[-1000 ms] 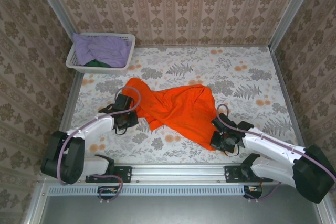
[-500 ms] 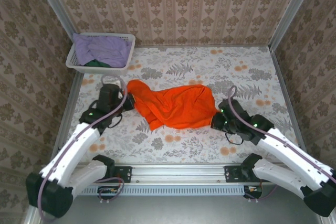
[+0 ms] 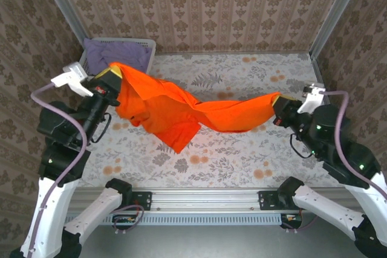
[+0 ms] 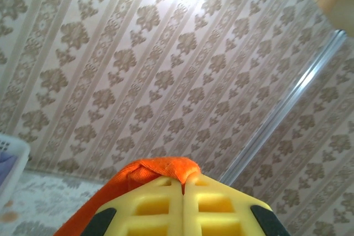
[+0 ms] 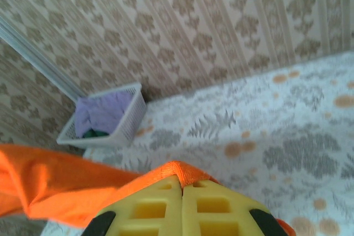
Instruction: Fold and stack the t-shirts
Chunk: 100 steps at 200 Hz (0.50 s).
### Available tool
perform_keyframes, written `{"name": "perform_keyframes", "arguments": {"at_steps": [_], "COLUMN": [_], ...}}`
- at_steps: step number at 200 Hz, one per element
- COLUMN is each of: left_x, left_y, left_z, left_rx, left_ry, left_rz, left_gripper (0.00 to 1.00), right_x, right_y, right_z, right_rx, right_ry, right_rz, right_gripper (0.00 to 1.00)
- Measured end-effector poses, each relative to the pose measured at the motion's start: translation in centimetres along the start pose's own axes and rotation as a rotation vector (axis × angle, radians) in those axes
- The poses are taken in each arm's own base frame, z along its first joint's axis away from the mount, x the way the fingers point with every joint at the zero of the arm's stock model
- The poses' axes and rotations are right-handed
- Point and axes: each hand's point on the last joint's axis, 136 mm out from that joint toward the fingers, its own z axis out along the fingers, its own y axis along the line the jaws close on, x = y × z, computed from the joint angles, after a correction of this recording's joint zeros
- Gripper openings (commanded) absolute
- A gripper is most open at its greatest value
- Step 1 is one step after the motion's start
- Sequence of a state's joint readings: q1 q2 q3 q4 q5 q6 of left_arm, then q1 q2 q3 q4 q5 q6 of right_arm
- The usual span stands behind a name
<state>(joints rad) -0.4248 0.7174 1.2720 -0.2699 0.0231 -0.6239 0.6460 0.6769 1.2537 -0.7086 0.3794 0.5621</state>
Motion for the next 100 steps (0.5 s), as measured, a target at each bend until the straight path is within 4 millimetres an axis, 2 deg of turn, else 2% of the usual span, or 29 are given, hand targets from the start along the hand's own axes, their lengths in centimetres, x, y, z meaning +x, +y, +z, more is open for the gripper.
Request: {"name": "perform_keyframes", "arguments": {"at_steps": [23, 49, 100], "left_x": [-1.8, -2.9, -2.7], "left_y": [-1.7, -3.2, -4.1], "left_z": [0.5, 1.5, 3.5], "left_rx": [0.050, 0.104, 0.161], "left_ry": [-0.029, -0.038, -0.025], "left_rz": [-0.003, -0.020, -0.072], "left_gripper": [0.00, 0.00, 0.00], "right_x": [-2.4, -4.1, -4.4], "right_y": [0.6, 1.0, 1.1], "right_z": [-1.1, -1.7, -1.2], "right_rx": [-0.017, -0.030, -0.024], "right_ry": [-0.071, -0.126, -0.157], "right_rz": [-0.015, -0.026, -0.050], "right_gripper": [0.00, 0.00, 0.00]}}
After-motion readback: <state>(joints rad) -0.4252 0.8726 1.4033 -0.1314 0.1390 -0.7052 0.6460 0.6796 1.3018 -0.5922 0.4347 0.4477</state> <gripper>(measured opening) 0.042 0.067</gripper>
